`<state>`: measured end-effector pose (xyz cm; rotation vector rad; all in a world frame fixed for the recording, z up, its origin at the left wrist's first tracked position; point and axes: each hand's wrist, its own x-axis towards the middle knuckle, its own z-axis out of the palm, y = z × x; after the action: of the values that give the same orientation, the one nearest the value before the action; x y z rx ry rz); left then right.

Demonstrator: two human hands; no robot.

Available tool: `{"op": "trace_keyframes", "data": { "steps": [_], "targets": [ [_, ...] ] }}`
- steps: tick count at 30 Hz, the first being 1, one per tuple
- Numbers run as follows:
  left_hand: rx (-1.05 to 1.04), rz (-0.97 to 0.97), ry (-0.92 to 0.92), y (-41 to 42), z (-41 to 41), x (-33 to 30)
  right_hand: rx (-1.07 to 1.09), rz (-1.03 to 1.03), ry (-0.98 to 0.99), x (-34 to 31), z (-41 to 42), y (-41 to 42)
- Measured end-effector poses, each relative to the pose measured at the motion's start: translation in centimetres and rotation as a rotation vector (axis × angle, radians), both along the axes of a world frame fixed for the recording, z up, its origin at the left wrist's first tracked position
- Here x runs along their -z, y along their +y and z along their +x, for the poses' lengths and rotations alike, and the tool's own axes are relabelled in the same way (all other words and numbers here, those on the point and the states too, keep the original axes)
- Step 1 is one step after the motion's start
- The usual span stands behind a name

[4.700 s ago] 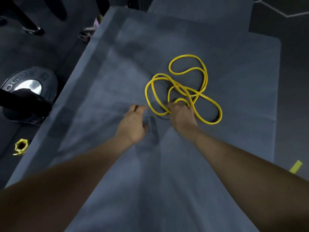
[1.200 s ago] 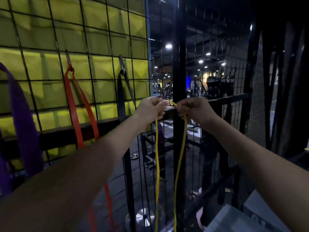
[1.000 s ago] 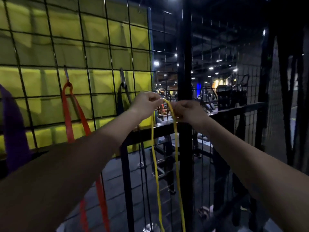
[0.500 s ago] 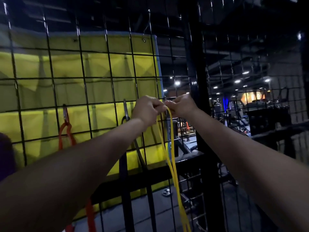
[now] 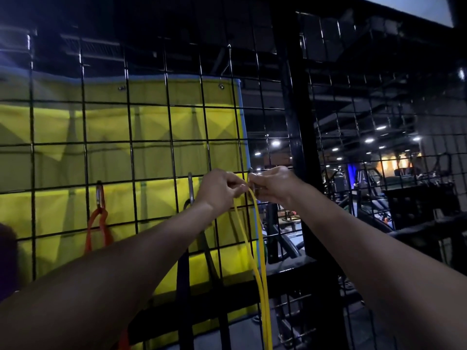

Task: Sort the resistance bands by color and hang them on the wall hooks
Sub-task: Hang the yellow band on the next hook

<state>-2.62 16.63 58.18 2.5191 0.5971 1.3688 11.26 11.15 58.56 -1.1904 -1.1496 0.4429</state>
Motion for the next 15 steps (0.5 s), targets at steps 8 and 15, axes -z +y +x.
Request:
{"op": "trace_keyframes", "data": {
  "steps": [8, 15],
  "targets": [
    [0.047, -0.071, -0.062, -0.2, -0.3, -0.3, -0.012, -0.023, 0.047, -0.7, -0.7, -0.5],
    [0.088, -0.091, -0.137, -0.4, -0.1, -0.5, 0.026, -0.068, -0.052, -1.4, -0.9, -0.6]
  ]
}}
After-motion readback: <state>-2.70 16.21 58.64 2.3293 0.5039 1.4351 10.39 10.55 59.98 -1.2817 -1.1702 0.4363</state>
